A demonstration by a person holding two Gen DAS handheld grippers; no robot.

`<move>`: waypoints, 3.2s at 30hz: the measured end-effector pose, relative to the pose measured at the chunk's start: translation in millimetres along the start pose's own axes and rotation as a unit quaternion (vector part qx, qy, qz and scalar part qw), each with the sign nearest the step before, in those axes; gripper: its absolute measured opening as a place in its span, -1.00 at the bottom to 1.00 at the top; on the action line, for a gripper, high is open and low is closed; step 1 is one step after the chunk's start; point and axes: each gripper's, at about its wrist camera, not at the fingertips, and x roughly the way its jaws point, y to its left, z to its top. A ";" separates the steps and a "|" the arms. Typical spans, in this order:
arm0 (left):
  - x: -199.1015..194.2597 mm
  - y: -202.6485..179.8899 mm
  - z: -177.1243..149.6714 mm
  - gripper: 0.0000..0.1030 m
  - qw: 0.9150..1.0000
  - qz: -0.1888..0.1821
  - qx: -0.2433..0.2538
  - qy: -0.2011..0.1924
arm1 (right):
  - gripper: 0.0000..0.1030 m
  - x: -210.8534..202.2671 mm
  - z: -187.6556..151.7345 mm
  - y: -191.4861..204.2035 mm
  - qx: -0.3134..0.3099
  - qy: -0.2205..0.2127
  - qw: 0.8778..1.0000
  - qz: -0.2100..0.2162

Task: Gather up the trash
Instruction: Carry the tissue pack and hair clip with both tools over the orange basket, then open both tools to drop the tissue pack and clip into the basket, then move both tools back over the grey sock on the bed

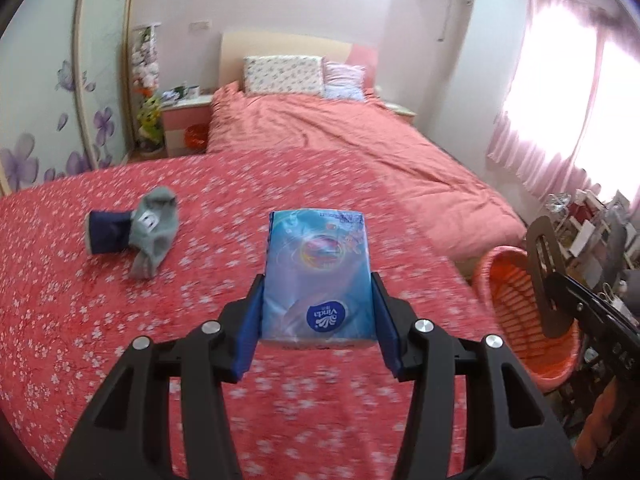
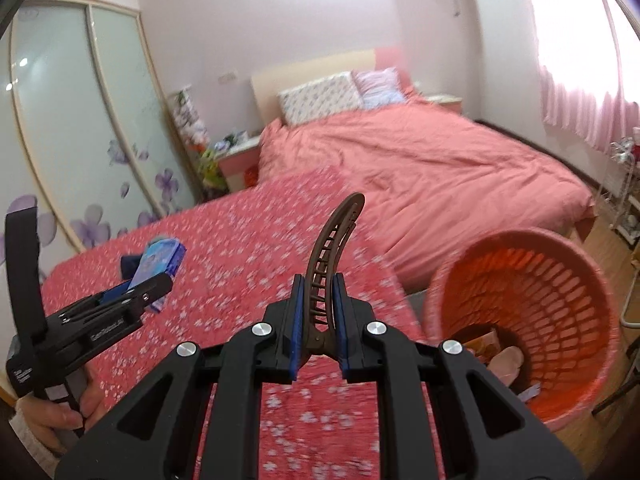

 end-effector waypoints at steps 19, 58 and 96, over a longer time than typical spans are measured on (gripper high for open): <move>-4.7 -156.0 2.1 -0.04 0.988 -0.135 0.071 -0.004 | -0.73 -59.9 6.3 -84.5 0.024 -0.096 0.987 -0.124; 114.8 -216.5 -32.4 0.27 0.982 -0.141 0.095 0.081 | -0.23 -34.2 -15.6 -193.5 0.177 -0.062 0.975 -0.117; -10.3 192.8 -31.6 0.55 0.978 0.196 -0.074 0.022 | 0.12 78.6 -7.4 88.9 -0.077 0.070 0.994 0.025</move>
